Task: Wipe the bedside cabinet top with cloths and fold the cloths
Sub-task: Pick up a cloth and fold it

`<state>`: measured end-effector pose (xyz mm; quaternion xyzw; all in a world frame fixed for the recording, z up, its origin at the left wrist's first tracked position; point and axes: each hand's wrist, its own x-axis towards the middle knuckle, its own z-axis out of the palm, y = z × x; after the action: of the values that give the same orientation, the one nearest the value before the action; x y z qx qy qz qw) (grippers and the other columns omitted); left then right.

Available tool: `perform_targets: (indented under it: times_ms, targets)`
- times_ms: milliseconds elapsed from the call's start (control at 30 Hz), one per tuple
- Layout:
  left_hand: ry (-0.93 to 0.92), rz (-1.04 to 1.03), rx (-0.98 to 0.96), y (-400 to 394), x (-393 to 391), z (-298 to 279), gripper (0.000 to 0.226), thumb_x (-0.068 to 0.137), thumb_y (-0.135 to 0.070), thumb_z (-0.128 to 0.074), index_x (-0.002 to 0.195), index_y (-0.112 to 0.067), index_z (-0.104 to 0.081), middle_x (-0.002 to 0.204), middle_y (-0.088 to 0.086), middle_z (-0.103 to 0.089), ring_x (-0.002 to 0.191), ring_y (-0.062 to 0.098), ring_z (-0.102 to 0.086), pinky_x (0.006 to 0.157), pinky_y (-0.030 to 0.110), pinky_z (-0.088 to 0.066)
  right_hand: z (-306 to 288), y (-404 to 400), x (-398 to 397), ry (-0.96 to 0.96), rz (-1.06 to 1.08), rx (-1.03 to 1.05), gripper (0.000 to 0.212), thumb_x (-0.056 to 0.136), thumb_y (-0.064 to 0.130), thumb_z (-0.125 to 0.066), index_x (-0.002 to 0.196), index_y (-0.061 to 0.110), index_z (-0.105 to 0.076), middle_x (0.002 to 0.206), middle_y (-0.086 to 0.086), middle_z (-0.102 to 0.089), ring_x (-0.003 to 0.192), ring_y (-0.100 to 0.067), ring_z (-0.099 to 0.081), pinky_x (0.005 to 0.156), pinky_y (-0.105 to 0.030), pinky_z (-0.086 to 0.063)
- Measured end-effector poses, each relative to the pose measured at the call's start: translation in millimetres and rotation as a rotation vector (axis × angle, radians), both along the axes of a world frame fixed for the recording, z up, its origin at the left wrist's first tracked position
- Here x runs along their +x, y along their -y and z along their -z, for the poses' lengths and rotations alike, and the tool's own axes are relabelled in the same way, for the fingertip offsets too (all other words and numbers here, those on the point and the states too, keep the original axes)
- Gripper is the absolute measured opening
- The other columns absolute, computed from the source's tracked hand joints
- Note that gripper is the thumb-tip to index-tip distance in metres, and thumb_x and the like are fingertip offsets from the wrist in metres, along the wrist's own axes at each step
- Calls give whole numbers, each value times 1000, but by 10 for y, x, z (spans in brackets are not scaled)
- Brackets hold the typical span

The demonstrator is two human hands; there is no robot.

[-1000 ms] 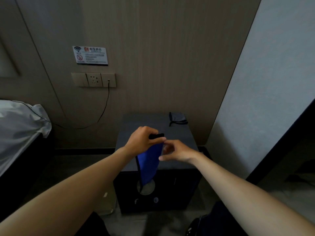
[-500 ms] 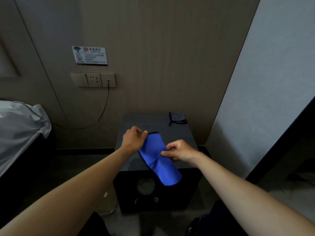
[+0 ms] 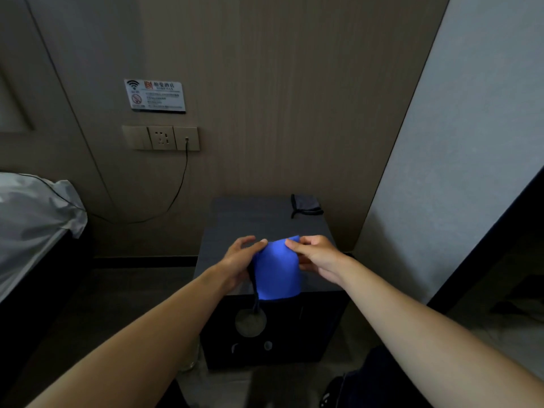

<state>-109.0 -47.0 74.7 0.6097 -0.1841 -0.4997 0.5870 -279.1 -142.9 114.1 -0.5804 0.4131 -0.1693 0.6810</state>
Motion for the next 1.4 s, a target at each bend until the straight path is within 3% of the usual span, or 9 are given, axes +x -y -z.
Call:
perform_targets:
  times_ms: [167, 300, 400, 533, 733, 900, 1000, 1267, 1400]
  targets:
    - [133, 67, -106, -73, 67, -70, 23, 77, -17, -81, 92, -16, -63, 84, 9, -61, 76, 17, -59, 60, 28, -48, 73, 89, -61, 51, 125, -22, 25, 88, 14, -72, 111, 5, -66, 103, -14, -73, 82, -21, -68, 69, -32, -56]
    - [228, 113, -135, -140, 79, -87, 30, 75, -5, -81, 101, -8, -65, 69, 1, -62, 69, 9, -65, 57, 22, -52, 81, 99, -116, 64, 180, -53, 28, 85, 7, -74, 111, 11, -64, 102, -19, -71, 84, -23, -69, 72, -34, -58]
    - [323, 166, -137, -182, 83, -108, 36, 74, -2, -81, 106, -9, -67, 76, 4, -67, 78, 15, -68, 69, 29, -59, 58, 101, -151, 41, 132, -133, 33, 83, 3, -74, 114, 10, -66, 107, -20, -71, 95, -24, -69, 82, -36, -59]
    - [601, 277, -116, -200, 160, -59, 36, 70, -7, -85, 103, -11, -71, 72, 5, -64, 66, 12, -59, 67, 24, -54, 18, 119, -214, -67, -18, -324, 37, 78, -1, -77, 112, 11, -70, 103, -11, -73, 90, -14, -70, 67, -17, -57]
    - [745, 264, -35, -128, 190, 69, 5, 85, -13, -73, 89, -14, -74, 62, 0, -55, 59, 8, -51, 62, 21, -44, 168, 199, -194, -262, -46, -604, 15, 77, 12, -80, 89, 20, -76, 83, -1, -75, 82, -17, -71, 78, -36, -60]
    - [705, 255, -12, -79, 144, 90, 18, 97, -17, -56, 102, -2, -64, 88, 6, -63, 78, 10, -56, 69, 17, -44, 155, 154, -136, -275, -50, -518, 8, 89, 25, -69, 94, 19, -67, 93, 0, -68, 90, -14, -63, 76, -26, -48]
    - [690, 212, -41, -26, 68, 73, 18, 100, -20, -49, 106, -5, -56, 89, 5, -59, 80, 13, -53, 68, 23, -43, 207, 138, -55, -230, -31, -405, 10, 95, 28, -60, 97, 18, -60, 98, -5, -69, 93, -17, -62, 79, -32, -50]
    - [670, -37, -141, 148, 70, 352, 8, 95, -32, -55, 100, -27, -58, 97, -2, -68, 93, 16, -66, 82, 41, -55, 356, 152, 48, -6, 128, -117, 33, 82, 15, -78, 112, 13, -62, 101, -10, -73, 91, -23, -72, 61, -30, -57]
    - [496, -64, -97, 270, 63, 413, 34, 90, -31, -67, 118, -20, -53, 101, 8, -69, 90, 18, -68, 77, 37, -58, 457, 309, 65, -6, 147, -178, 36, 79, 2, -77, 111, 13, -63, 91, -9, -73, 85, -21, -72, 62, -30, -56]
